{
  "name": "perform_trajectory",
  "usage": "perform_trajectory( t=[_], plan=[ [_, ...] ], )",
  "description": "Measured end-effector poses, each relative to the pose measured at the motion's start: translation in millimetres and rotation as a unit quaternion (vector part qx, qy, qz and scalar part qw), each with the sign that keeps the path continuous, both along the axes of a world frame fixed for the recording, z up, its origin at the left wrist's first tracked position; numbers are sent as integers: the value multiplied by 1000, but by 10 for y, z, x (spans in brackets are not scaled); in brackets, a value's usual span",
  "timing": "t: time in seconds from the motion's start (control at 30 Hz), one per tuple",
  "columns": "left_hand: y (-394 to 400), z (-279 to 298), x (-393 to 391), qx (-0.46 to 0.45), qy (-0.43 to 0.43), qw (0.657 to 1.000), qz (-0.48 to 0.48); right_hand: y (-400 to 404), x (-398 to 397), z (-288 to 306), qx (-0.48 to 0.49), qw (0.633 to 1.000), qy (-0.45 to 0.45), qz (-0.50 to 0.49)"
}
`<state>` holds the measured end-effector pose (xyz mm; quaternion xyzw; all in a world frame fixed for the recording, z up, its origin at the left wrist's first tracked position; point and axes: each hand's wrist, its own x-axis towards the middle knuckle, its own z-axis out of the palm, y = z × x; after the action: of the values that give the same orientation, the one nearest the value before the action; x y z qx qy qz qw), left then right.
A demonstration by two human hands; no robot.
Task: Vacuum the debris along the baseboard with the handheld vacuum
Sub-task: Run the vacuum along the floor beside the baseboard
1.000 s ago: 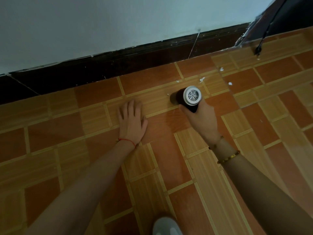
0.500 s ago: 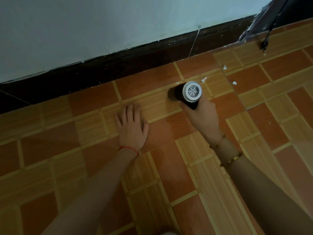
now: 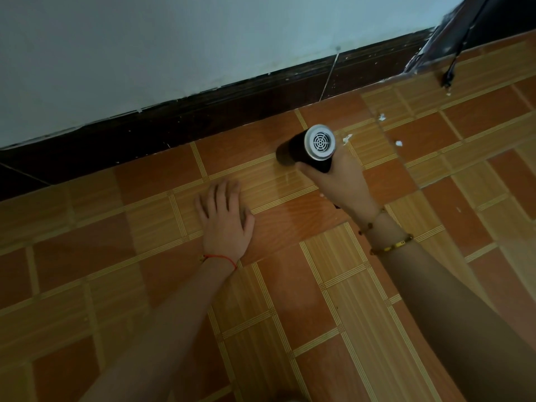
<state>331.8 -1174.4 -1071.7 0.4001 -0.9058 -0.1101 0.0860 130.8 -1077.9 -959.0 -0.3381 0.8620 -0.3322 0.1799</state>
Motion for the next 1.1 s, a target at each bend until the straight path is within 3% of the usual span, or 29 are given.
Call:
perform_trajectory(
  t=[0.2, 0.43, 0.57, 0.67, 0.8, 0.9, 1.1],
  plan=[
    [22, -4, -28, -12, -20, 1000, 2, 166, -66, -61, 26, 991, 59, -114],
    [32, 59, -52, 8, -66, 998, -8, 358, 80, 64, 43, 999, -28, 13],
    [48, 140, -49, 32, -83, 996, -9, 543, 224, 172, 69, 986, -138, 58],
    [104, 201, -38, 41, -84, 996, -4, 686, 256, 191, 72, 991, -106, 44],
    [231, 231, -24, 42, -72, 996, -7, 855, 178, 120, 74, 996, 16, -42],
    [342, 251, -93, 38, -58, 997, -26, 950, 176, 101, 65, 995, 29, -69],
    [513, 321, -368, 44, -47, 996, -66, 1125, 235, 64, 80, 997, -11, 0]
  ],
)
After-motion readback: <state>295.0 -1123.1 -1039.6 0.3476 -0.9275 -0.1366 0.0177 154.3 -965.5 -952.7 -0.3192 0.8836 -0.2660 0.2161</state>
